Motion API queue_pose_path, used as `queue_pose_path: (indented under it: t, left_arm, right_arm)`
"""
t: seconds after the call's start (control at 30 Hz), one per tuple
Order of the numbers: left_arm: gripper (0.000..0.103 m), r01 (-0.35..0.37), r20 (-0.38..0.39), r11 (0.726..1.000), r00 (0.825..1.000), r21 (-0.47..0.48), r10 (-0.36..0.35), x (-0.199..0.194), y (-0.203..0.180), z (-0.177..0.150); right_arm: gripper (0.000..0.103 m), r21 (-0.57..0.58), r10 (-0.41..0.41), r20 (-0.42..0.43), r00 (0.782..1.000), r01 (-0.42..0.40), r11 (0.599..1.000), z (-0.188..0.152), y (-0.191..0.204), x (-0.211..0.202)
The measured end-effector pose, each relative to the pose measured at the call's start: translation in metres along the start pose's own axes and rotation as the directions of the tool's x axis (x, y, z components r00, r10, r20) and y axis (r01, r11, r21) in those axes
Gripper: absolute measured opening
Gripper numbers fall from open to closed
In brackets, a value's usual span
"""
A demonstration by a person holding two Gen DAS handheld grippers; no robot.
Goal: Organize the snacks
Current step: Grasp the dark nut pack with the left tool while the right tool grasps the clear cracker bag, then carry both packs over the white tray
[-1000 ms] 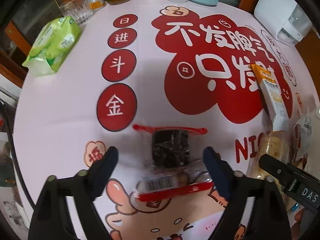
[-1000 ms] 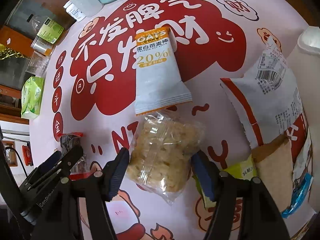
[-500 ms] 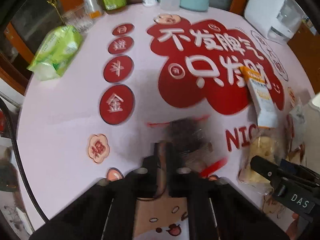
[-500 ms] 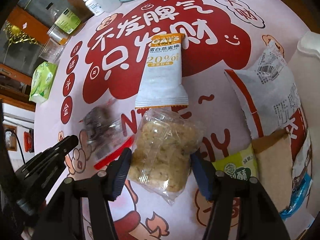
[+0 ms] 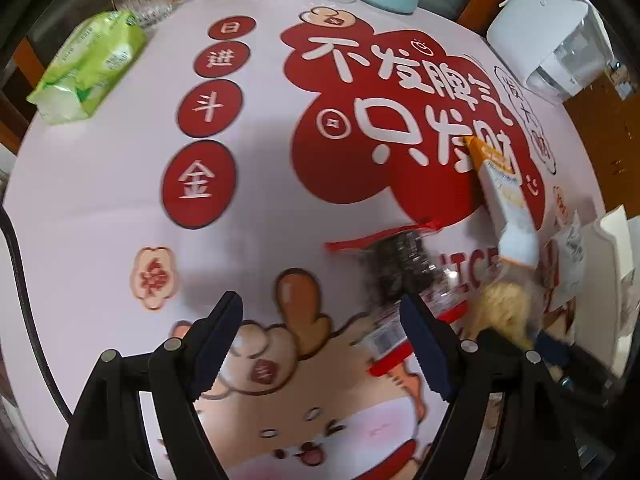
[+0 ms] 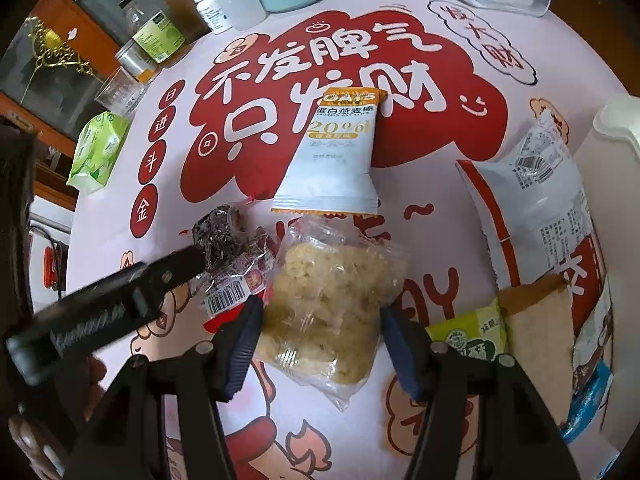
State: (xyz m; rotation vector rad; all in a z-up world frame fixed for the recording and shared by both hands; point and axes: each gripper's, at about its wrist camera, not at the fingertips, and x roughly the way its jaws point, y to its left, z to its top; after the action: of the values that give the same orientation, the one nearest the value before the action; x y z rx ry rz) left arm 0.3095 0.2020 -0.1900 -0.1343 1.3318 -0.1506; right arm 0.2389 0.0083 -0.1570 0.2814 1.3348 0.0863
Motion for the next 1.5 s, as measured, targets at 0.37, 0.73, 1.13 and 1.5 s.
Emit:
queue_pose_path:
  t: [0.37, 0.73, 1.13, 1.5]
  left_arm:
    - [0.080, -0.017, -0.048, 0.998, 0.999, -0.064, 0.014, 0.024, -0.032, 0.017]
    - [0.080, -0.038, -0.085, 0.995, 0.996, -0.089, 0.031, 0.036, -0.046, 0.023]
    - [0.045, -0.162, -0.028, 0.980, 0.986, 0.119, 0.166, 0.044, -0.087, 0.016]
    - [0.041, -0.092, 0.018, 0.989, 0.996, 0.112, 0.091, 0.006, -0.083, -0.005]
  right_arm:
    - [0.059, -0.002, 0.010, 0.016, 1.000, -0.010, 1.000, -0.006, -0.011, -0.008]
    - [0.059, 0.009, 0.026, 0.030, 0.999, -0.027, 1.000, -0.008, -0.019, -0.015]
    - [0.059, 0.016, 0.038, 0.038, 0.999, -0.038, 0.999, -0.013, -0.025, -0.022]
    - [0.059, 0.008, 0.073, 0.102, 0.992, -0.074, 0.997, -0.027, -0.035, -0.059]
